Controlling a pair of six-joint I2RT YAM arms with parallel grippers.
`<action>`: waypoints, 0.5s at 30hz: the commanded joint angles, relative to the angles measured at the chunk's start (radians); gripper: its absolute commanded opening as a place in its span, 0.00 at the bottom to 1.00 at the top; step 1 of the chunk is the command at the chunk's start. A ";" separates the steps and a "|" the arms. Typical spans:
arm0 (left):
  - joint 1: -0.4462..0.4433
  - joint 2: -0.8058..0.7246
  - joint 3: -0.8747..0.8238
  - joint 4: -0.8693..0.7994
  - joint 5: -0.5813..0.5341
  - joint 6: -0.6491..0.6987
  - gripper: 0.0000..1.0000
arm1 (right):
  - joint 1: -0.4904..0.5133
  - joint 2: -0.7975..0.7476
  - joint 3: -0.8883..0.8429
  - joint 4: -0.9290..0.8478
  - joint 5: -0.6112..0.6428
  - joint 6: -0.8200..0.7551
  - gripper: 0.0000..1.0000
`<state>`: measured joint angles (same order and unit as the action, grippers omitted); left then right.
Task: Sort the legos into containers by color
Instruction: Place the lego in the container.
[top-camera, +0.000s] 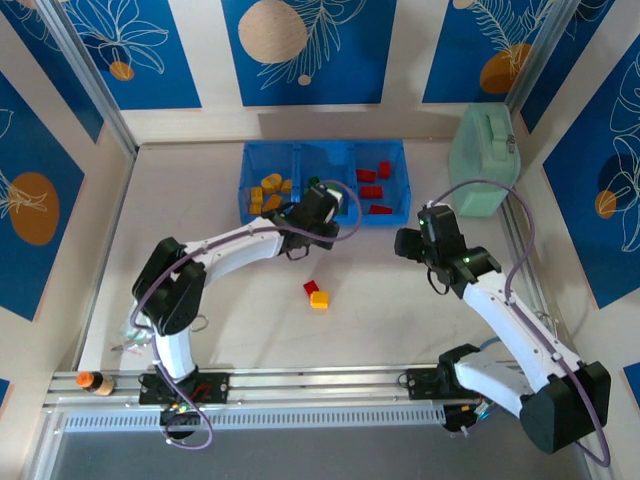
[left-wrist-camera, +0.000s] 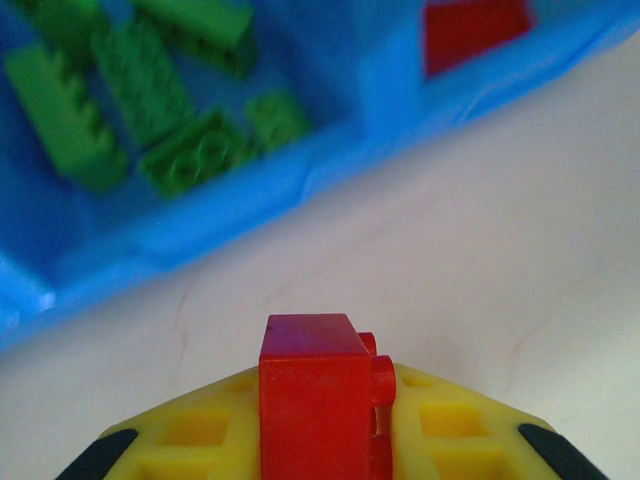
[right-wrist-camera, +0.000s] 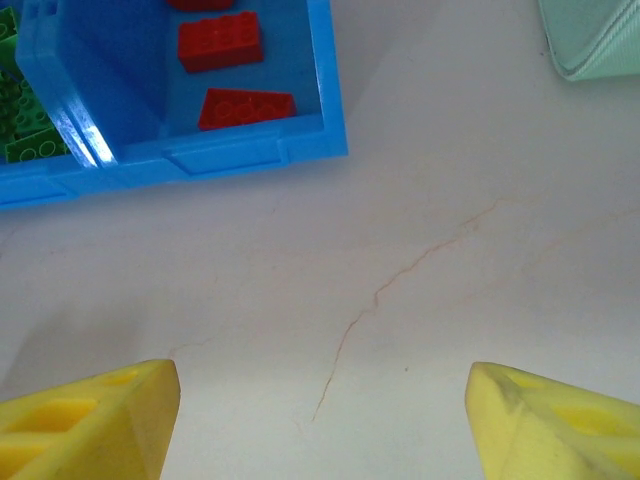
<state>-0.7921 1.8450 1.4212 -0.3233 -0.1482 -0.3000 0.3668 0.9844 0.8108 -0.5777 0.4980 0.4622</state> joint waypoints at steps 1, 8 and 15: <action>0.004 0.071 0.137 0.018 0.097 0.016 0.19 | 0.010 -0.040 -0.032 -0.035 0.007 0.048 0.76; 0.004 0.302 0.494 -0.072 0.127 0.002 0.20 | 0.010 -0.130 -0.060 -0.072 0.006 0.064 0.77; 0.009 0.553 0.902 -0.212 0.100 0.025 0.24 | 0.026 -0.163 -0.086 -0.073 -0.014 0.105 0.79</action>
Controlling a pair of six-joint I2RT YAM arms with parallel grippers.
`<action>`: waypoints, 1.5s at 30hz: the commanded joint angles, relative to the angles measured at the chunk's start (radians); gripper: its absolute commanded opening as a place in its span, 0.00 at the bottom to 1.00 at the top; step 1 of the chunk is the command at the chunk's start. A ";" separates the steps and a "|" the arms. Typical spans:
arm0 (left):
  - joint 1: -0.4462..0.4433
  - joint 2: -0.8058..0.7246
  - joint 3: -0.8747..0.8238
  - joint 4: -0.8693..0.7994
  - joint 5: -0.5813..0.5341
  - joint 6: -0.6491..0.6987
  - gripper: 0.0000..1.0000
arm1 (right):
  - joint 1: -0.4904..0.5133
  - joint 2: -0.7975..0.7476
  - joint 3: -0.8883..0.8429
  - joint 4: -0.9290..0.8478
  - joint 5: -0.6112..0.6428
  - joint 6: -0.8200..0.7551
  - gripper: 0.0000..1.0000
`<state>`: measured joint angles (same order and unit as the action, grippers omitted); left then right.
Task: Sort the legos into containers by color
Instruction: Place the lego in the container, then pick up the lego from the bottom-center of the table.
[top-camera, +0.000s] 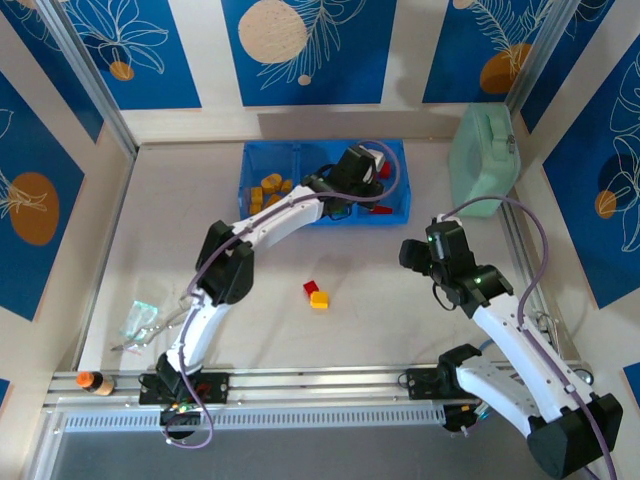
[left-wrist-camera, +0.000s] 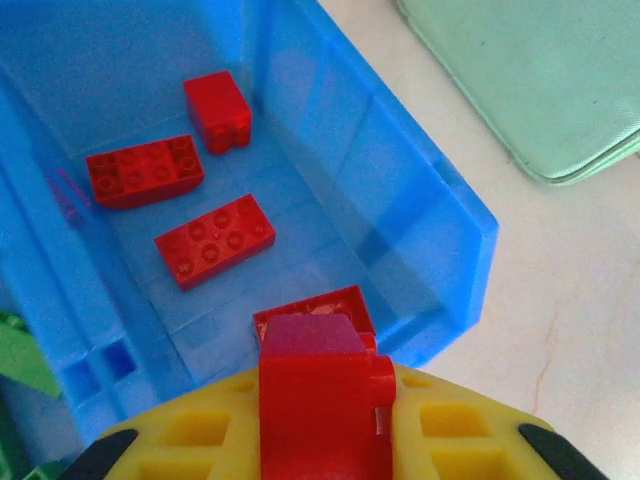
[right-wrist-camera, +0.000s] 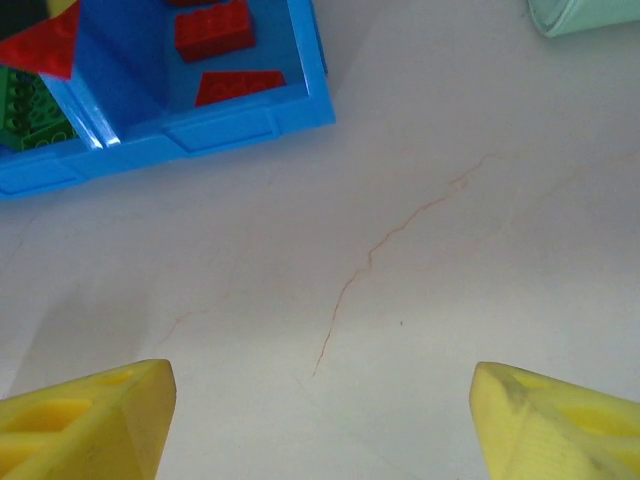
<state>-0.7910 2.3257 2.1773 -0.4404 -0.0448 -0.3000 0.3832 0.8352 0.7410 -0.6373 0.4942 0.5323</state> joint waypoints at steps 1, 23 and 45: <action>0.009 0.107 0.202 -0.117 -0.013 0.031 0.25 | 0.011 -0.016 -0.016 -0.016 -0.009 0.037 0.79; 0.036 0.218 0.326 -0.066 -0.093 0.035 0.36 | 0.057 -0.067 -0.023 -0.045 -0.008 0.057 0.80; 0.031 -0.545 -0.601 0.272 -0.132 0.052 0.79 | 0.319 0.134 0.016 0.054 -0.270 -0.141 0.83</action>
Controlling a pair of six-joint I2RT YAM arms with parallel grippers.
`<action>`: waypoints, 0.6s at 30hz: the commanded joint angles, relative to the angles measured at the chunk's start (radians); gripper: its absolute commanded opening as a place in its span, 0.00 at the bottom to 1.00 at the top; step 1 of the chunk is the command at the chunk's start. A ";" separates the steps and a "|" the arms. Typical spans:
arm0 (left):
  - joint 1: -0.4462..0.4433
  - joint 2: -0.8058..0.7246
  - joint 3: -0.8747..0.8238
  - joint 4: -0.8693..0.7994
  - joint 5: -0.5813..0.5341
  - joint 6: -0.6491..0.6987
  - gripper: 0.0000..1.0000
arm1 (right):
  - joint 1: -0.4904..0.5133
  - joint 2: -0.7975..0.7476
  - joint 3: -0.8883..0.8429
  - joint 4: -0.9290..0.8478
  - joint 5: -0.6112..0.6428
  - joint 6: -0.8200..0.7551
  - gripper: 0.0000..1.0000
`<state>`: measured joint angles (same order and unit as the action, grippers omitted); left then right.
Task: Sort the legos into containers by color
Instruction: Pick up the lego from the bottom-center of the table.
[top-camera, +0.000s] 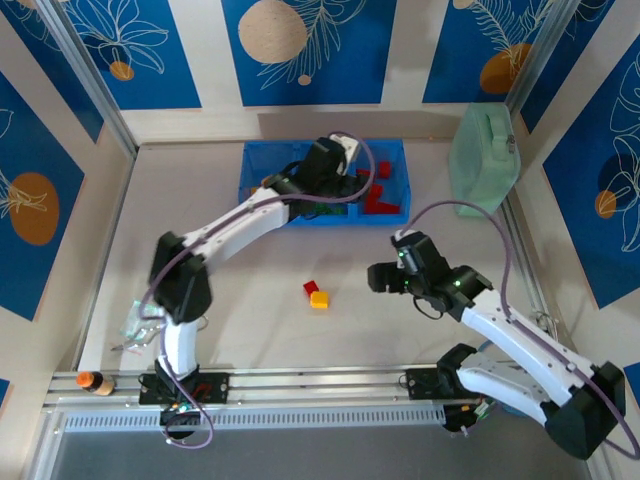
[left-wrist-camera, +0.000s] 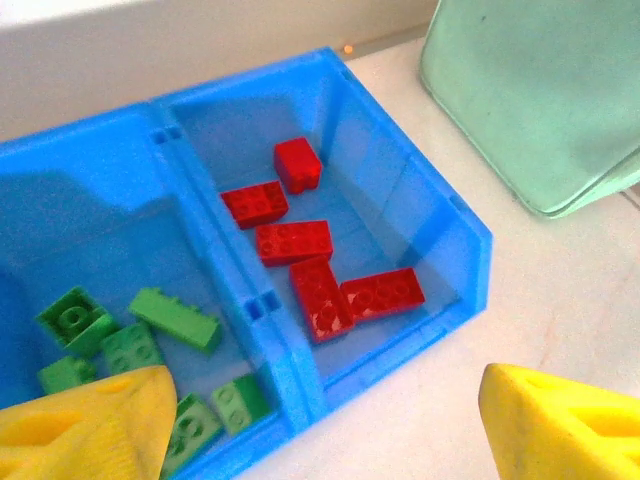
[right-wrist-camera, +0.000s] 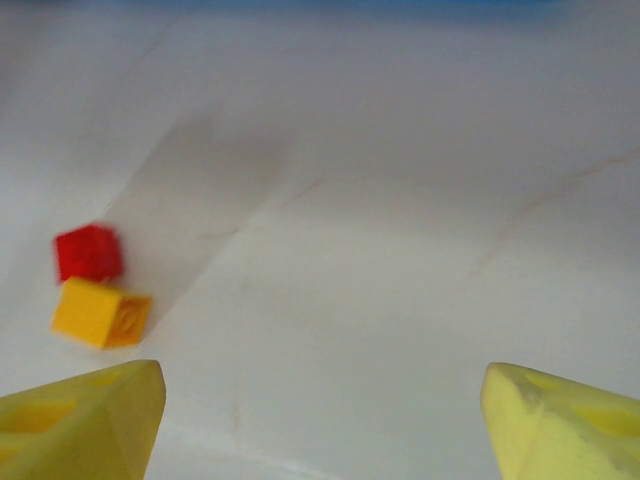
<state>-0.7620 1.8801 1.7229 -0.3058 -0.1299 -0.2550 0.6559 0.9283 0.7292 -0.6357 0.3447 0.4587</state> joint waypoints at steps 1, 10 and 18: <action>0.005 -0.148 -0.220 0.160 -0.057 -0.001 0.79 | 0.074 0.078 0.037 0.059 -0.123 -0.070 0.84; 0.052 -0.472 -0.675 0.194 -0.135 -0.107 0.78 | 0.253 0.418 0.171 0.037 -0.065 -0.059 0.88; 0.078 -0.700 -0.940 0.155 -0.212 -0.186 0.77 | 0.309 0.636 0.285 0.038 -0.064 -0.018 0.84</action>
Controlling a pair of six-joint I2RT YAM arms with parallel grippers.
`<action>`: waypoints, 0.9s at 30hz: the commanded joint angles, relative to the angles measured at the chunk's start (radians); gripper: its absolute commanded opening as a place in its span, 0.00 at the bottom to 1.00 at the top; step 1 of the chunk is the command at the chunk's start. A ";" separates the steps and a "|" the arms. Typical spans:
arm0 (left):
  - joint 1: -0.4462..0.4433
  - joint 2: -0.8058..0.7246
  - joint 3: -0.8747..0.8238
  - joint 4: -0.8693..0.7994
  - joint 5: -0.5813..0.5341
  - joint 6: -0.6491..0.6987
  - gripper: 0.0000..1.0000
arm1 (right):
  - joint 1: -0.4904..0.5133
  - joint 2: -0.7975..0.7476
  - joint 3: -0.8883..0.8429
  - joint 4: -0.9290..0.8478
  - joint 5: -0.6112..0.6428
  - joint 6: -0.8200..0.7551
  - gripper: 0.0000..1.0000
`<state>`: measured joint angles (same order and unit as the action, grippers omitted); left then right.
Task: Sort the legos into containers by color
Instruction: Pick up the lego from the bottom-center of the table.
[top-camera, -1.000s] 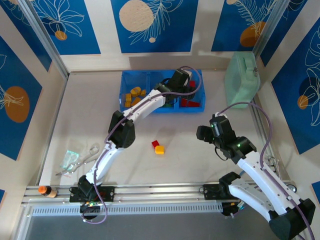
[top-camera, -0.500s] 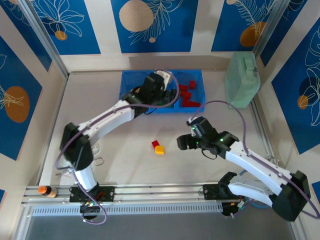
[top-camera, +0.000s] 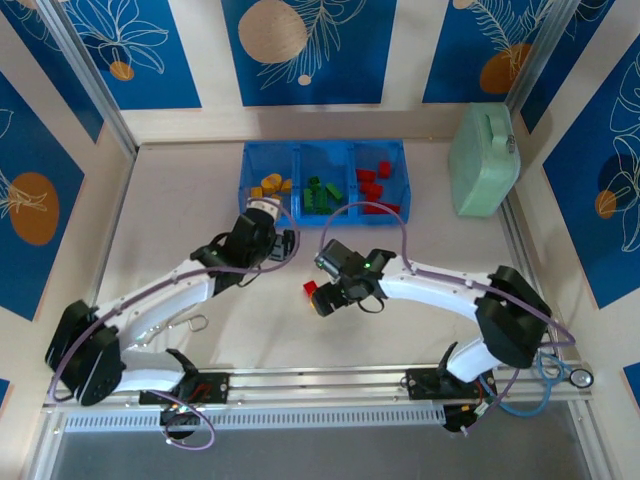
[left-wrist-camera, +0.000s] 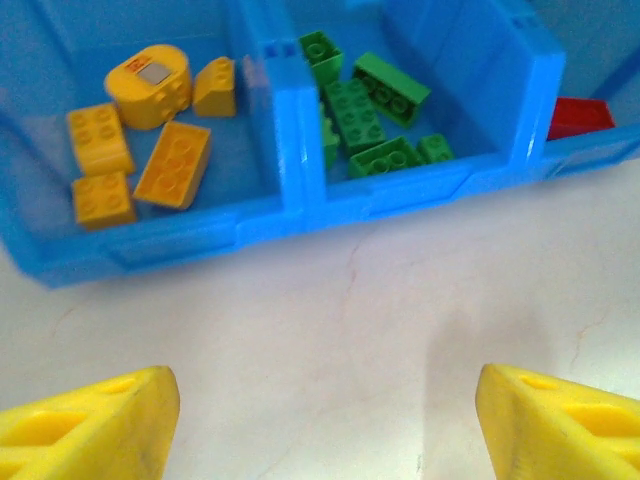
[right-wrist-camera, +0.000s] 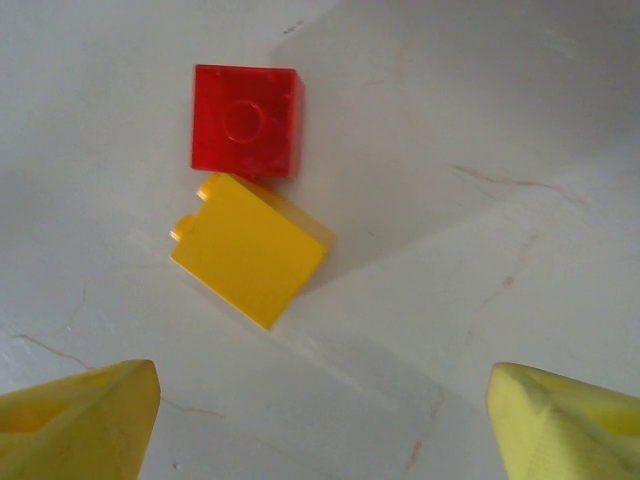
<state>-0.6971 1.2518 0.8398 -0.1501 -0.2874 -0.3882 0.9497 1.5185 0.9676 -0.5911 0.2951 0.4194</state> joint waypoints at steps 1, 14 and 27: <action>0.017 -0.103 -0.088 -0.005 -0.065 -0.066 0.77 | 0.019 0.069 0.060 -0.008 -0.012 0.026 0.84; 0.051 -0.373 -0.301 -0.101 -0.137 -0.164 0.74 | 0.040 0.277 0.171 -0.018 0.007 0.062 0.70; 0.067 -0.454 -0.358 -0.136 -0.157 -0.163 0.73 | 0.058 0.268 0.284 -0.164 0.099 0.074 0.39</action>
<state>-0.6418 0.8165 0.4946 -0.2558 -0.4206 -0.5449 1.0023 1.8175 1.2060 -0.6800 0.3492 0.4873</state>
